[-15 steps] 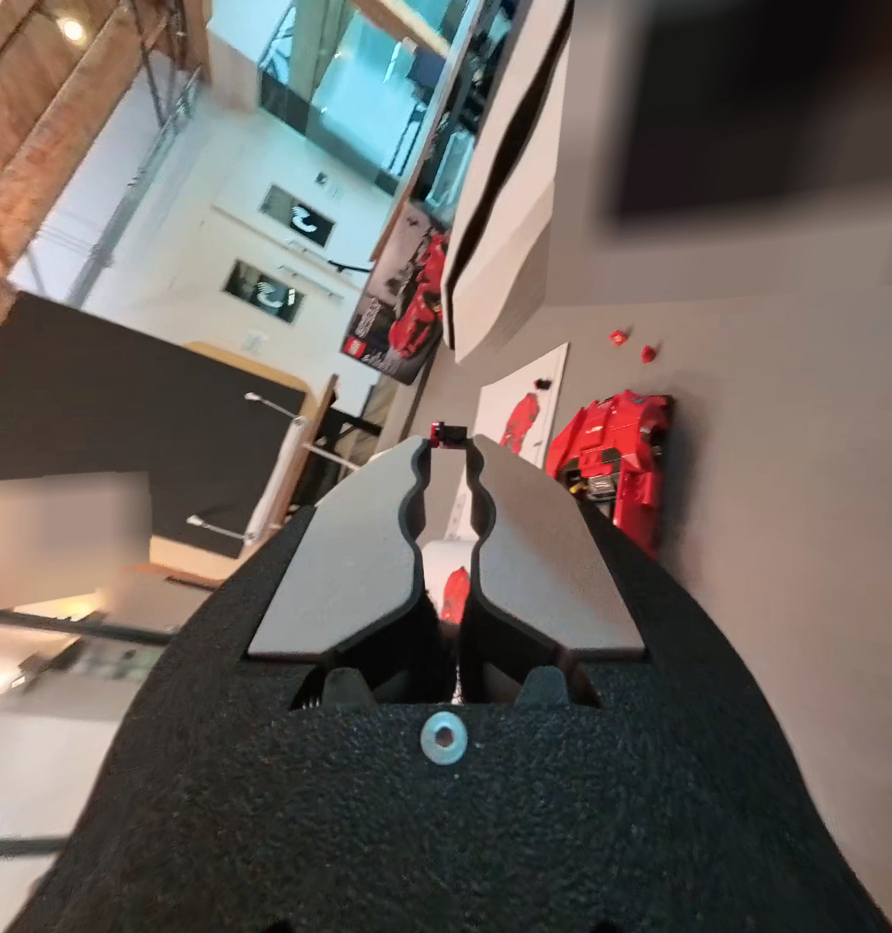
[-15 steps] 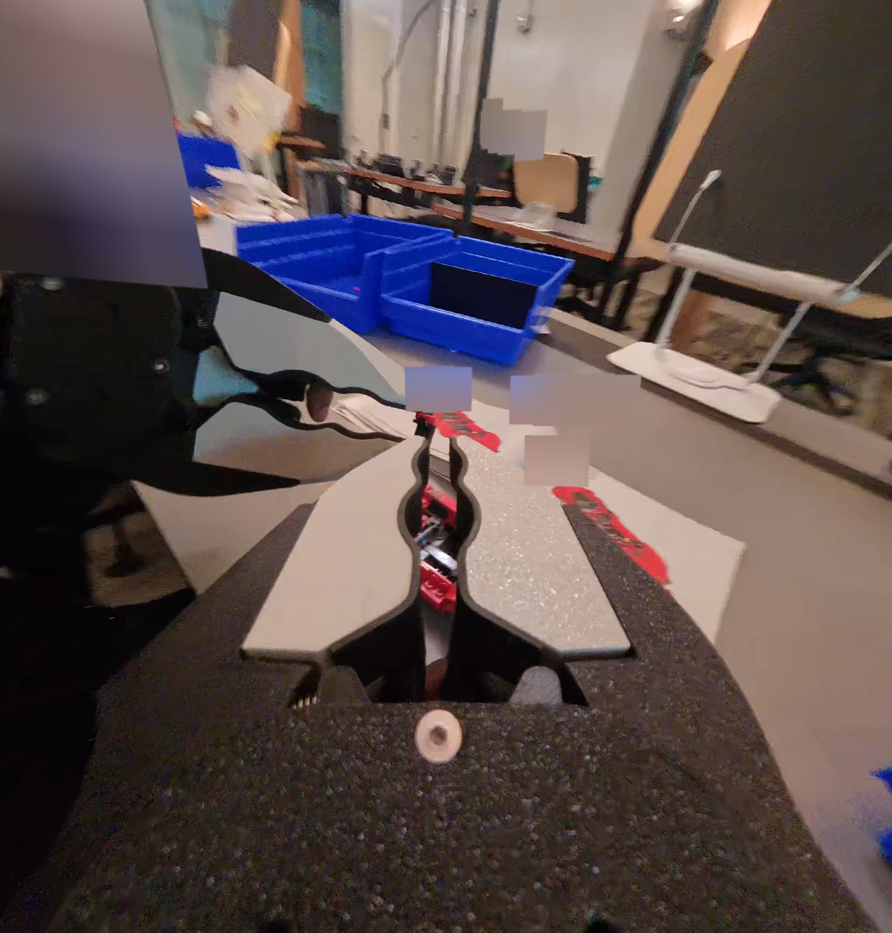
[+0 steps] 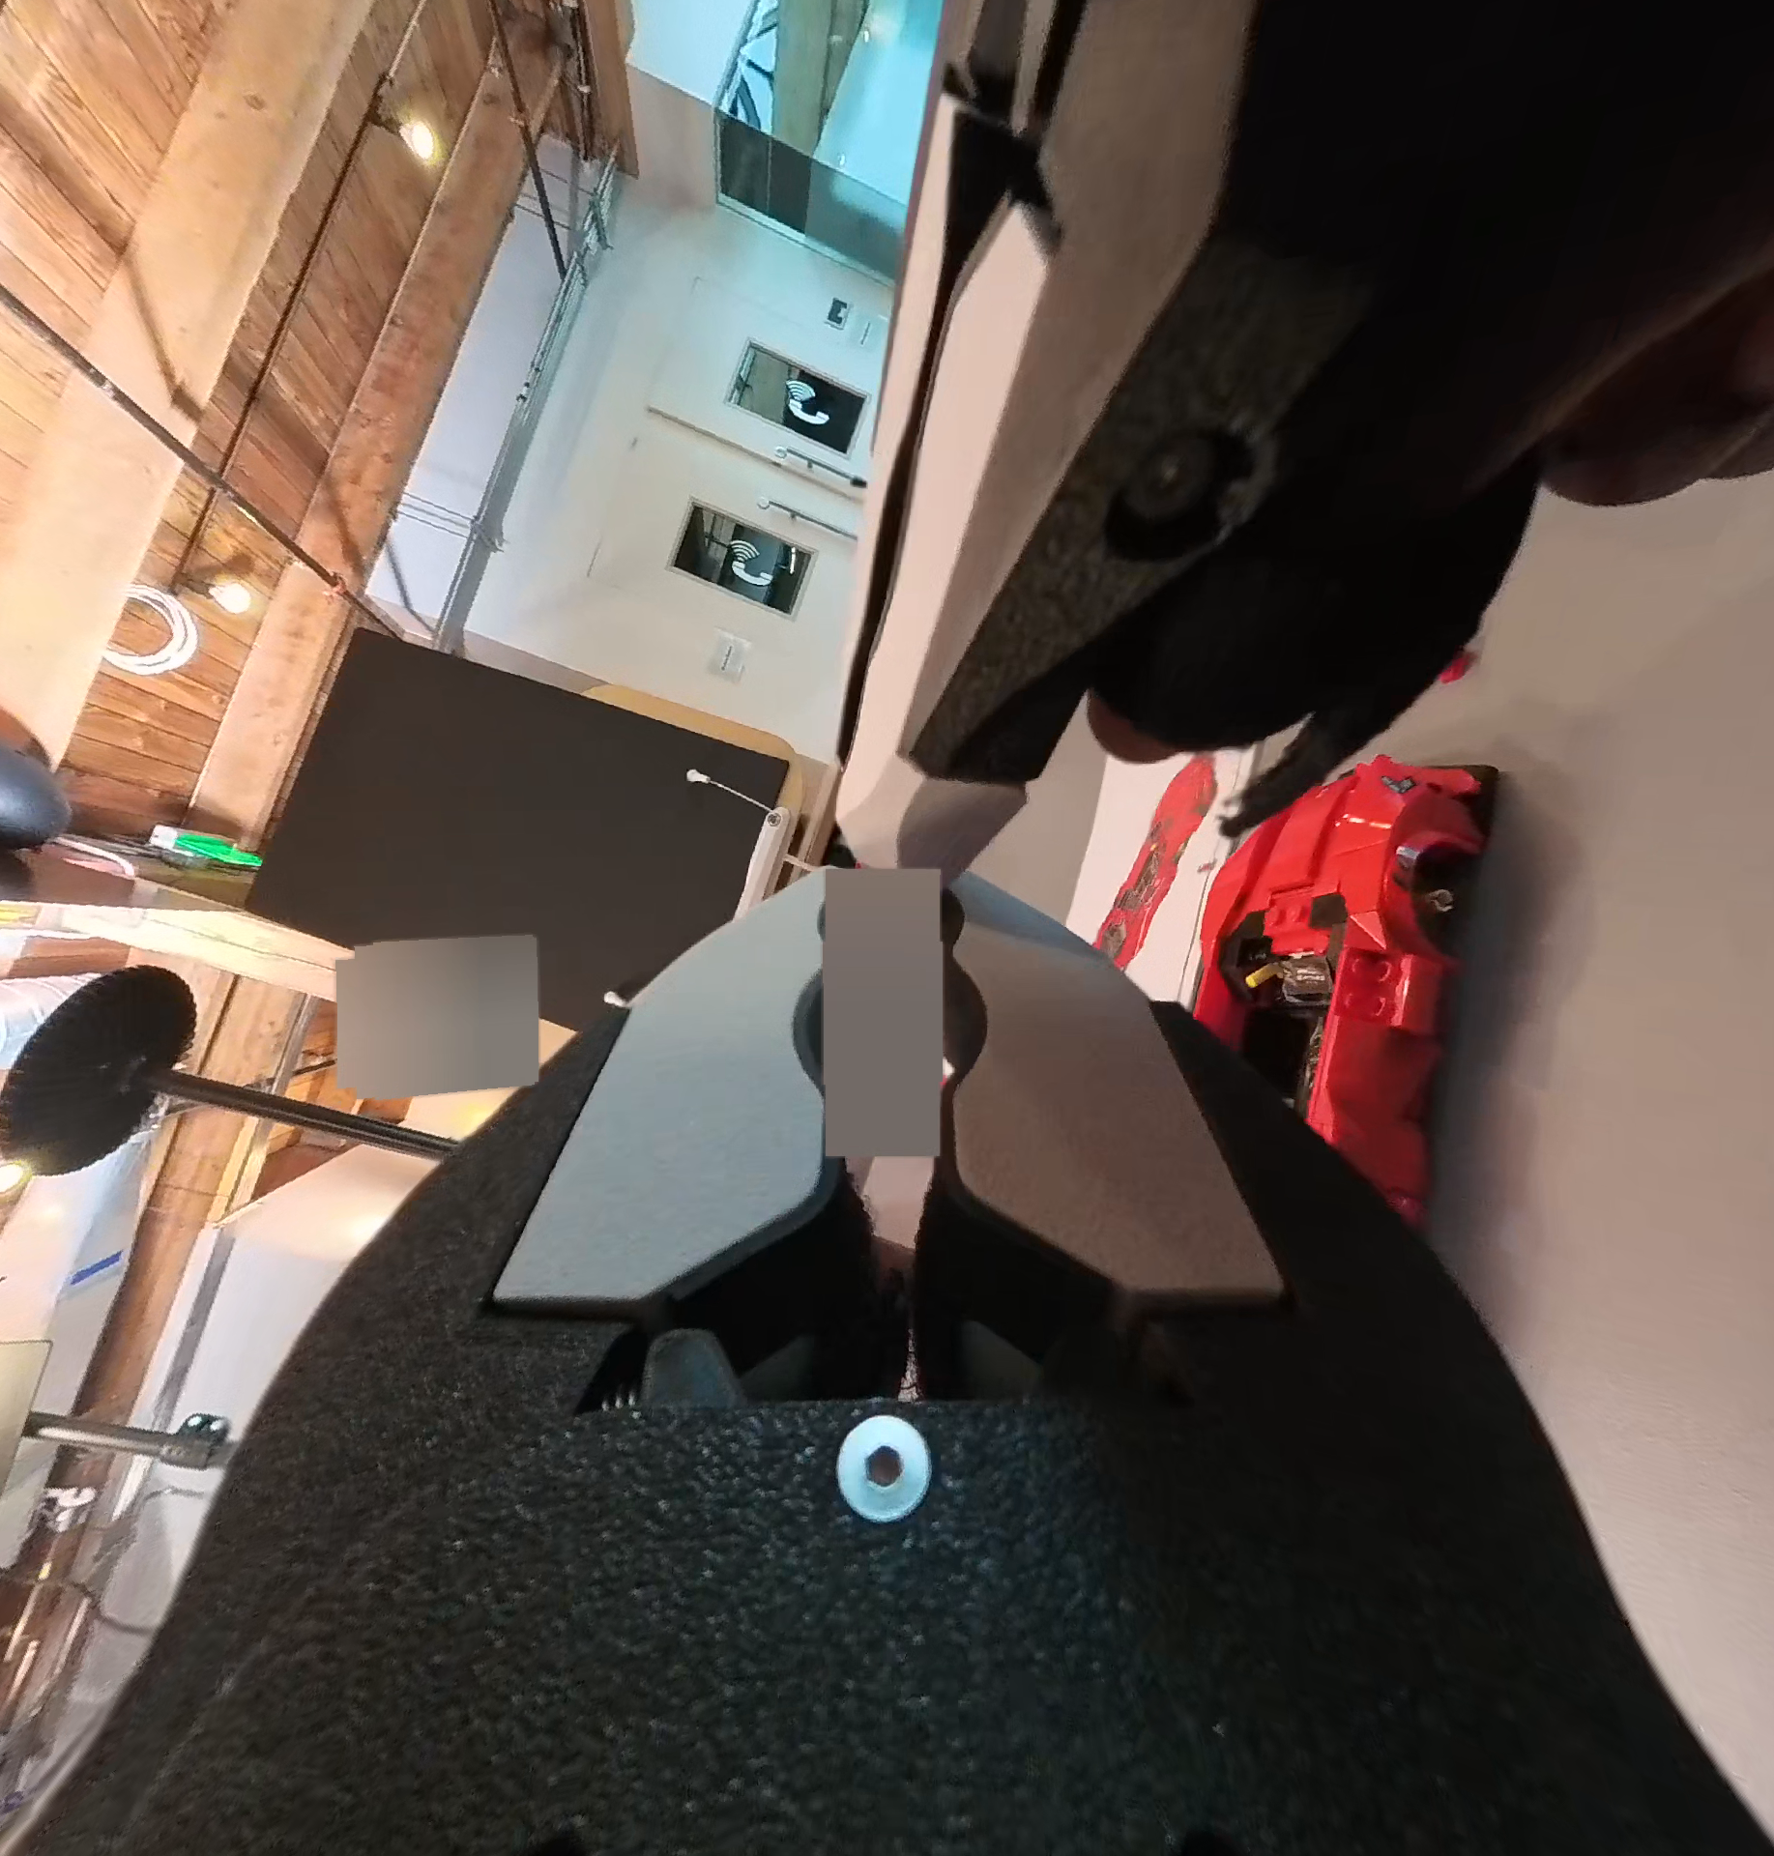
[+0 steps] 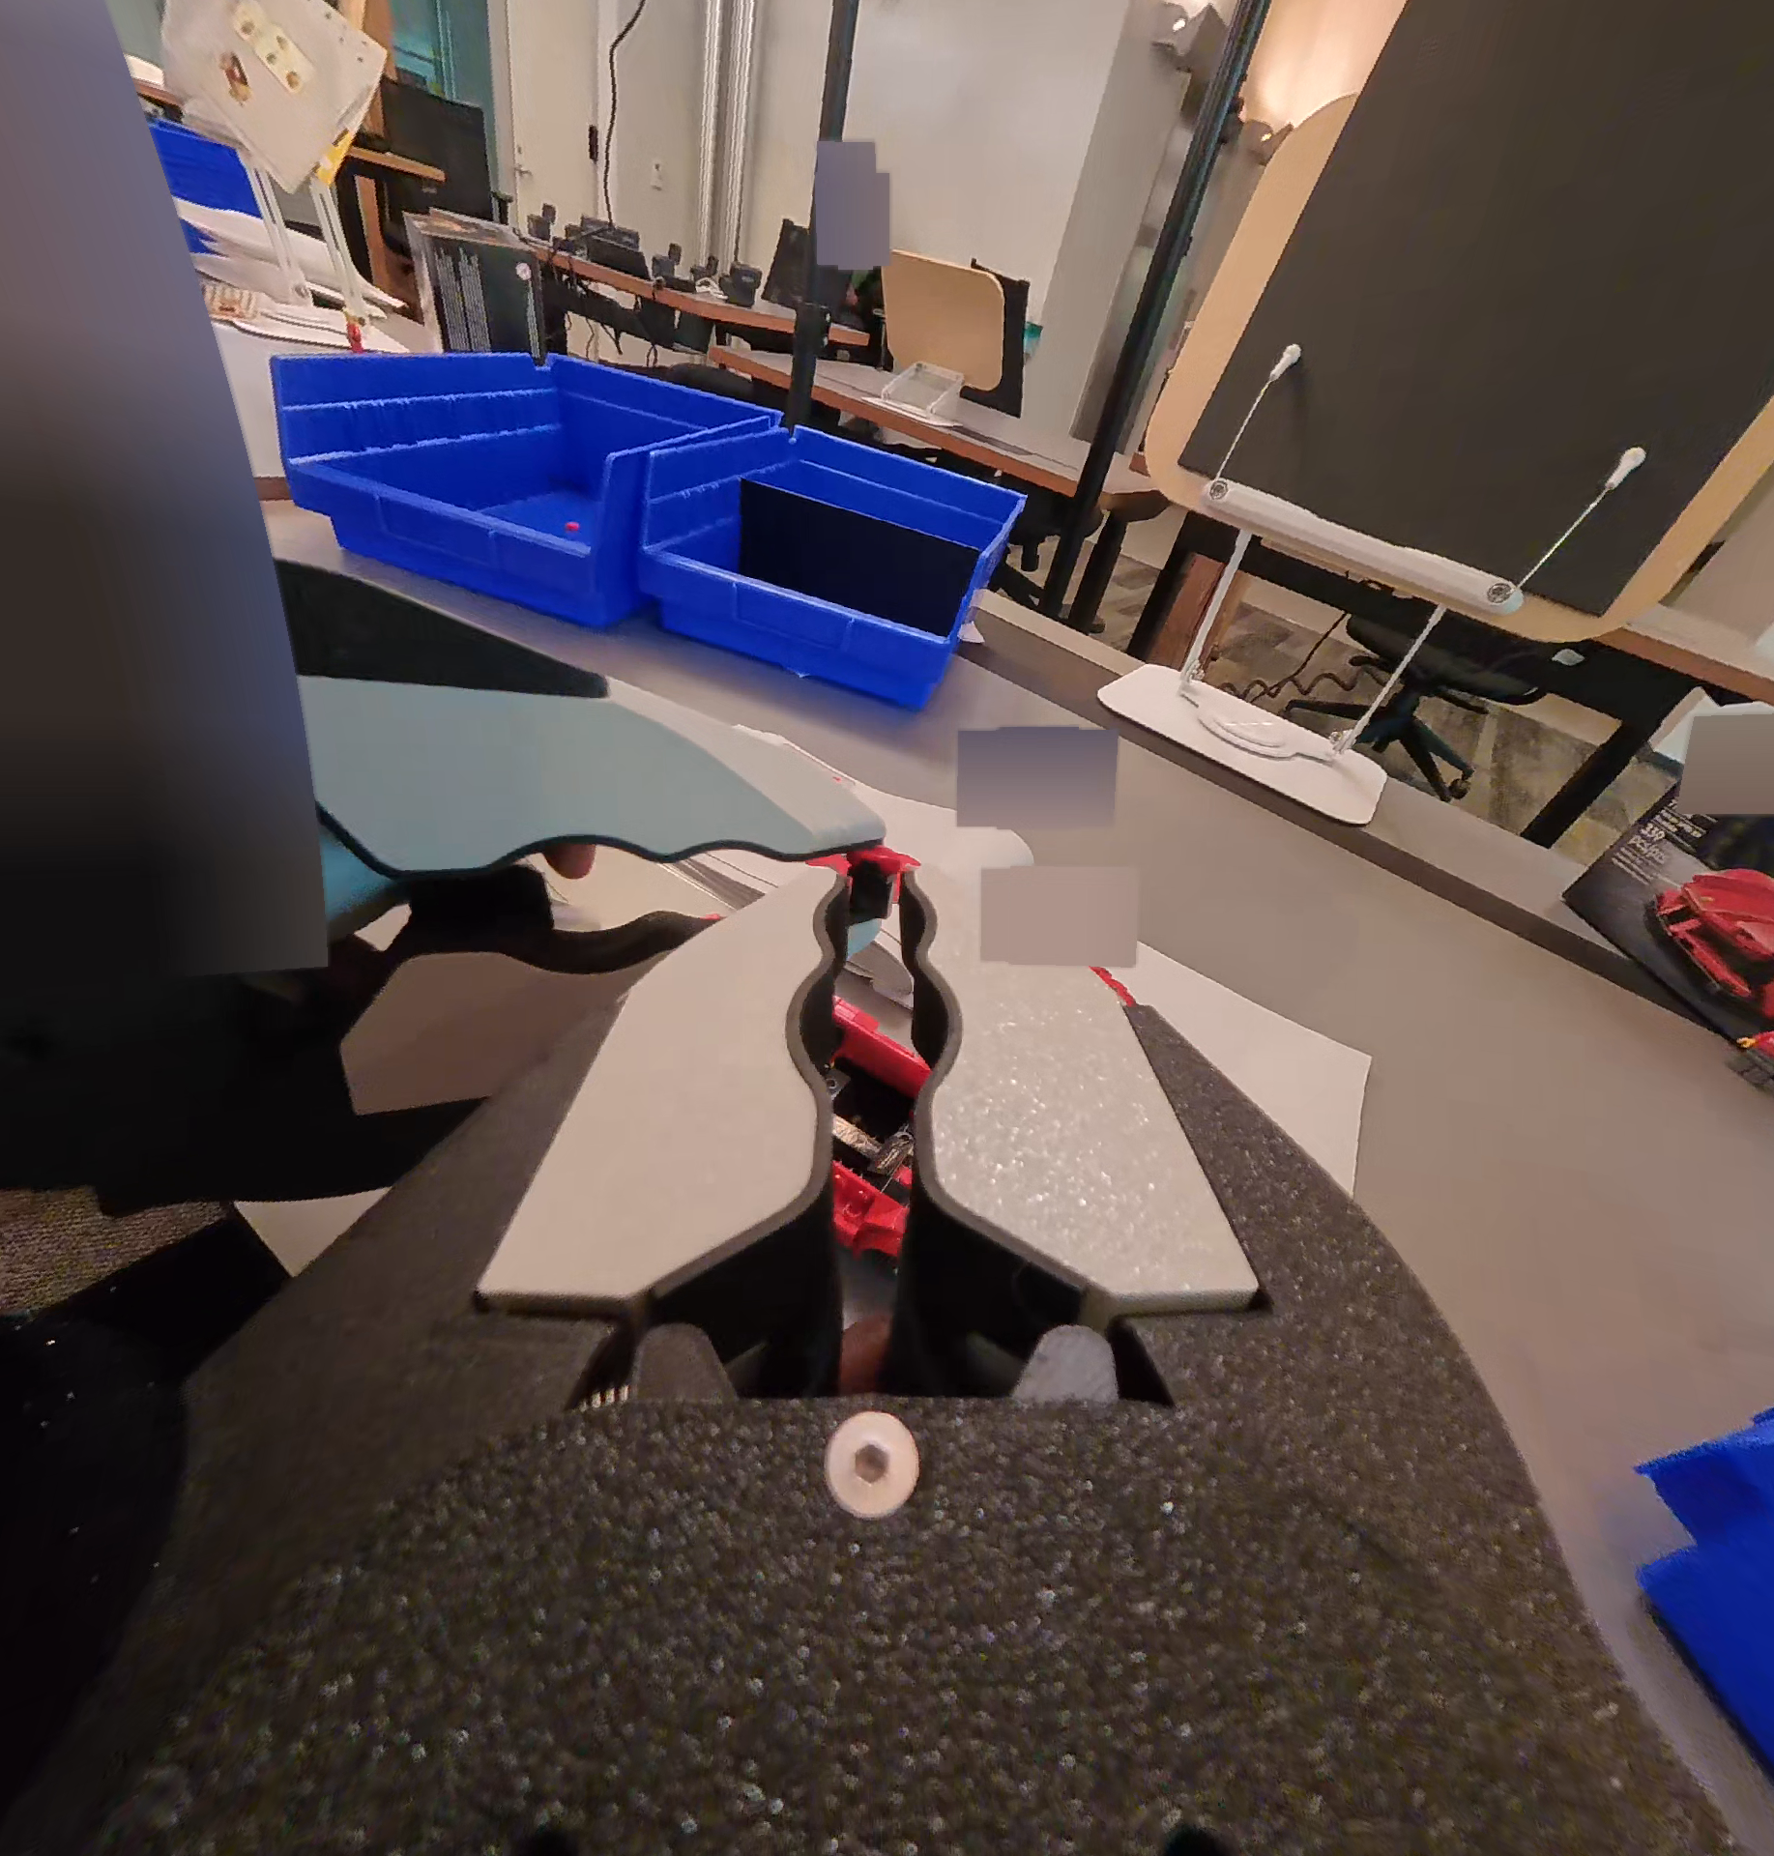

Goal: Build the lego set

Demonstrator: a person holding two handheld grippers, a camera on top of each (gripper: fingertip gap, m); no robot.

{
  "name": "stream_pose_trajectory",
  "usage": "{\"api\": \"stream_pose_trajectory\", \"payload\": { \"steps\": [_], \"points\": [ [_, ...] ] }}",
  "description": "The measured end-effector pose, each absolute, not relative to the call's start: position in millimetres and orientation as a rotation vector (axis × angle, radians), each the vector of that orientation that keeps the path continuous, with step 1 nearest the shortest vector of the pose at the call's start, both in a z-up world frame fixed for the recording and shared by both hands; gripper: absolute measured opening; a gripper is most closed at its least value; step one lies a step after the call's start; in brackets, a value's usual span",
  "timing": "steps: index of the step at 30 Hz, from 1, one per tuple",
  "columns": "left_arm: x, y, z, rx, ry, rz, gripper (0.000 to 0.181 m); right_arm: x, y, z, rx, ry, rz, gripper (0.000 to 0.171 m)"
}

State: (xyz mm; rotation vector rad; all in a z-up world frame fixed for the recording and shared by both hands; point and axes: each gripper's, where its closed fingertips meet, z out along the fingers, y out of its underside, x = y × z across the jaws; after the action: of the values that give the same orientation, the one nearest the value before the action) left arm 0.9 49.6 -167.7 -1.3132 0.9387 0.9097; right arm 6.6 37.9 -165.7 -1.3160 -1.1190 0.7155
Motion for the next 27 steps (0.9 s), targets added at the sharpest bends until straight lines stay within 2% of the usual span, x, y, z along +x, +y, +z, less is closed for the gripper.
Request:
{"api": "stream_pose_trajectory", "payload": {
  "steps": [17, 19, 20, 27],
  "points": [
    [1.9, 49.2, -173.1, -1.288, 0.989, 0.989, 0.012, 6.9, 40.6, -175.4, -1.311, -1.159, 0.643, 0.006],
    [5.4, 49.1, -174.4, -1.289, 0.99, 0.956, 0.014, 7.6, 40.7, -176.6, -1.321, -1.154, 0.669, 0.006],
    [6.6, 48.8, -174.1, -1.294, 0.982, 0.932, 0.02, 8.0, 41.6, -178.6, -1.33, -1.154, 0.672, 0.0],
    [6.5, 56.1, -187.0, -1.408, 0.951, 0.736, 0.02, 4.3, 47.4, -187.2, -1.381, -1.128, 0.756, 0.0]
  ]
}}
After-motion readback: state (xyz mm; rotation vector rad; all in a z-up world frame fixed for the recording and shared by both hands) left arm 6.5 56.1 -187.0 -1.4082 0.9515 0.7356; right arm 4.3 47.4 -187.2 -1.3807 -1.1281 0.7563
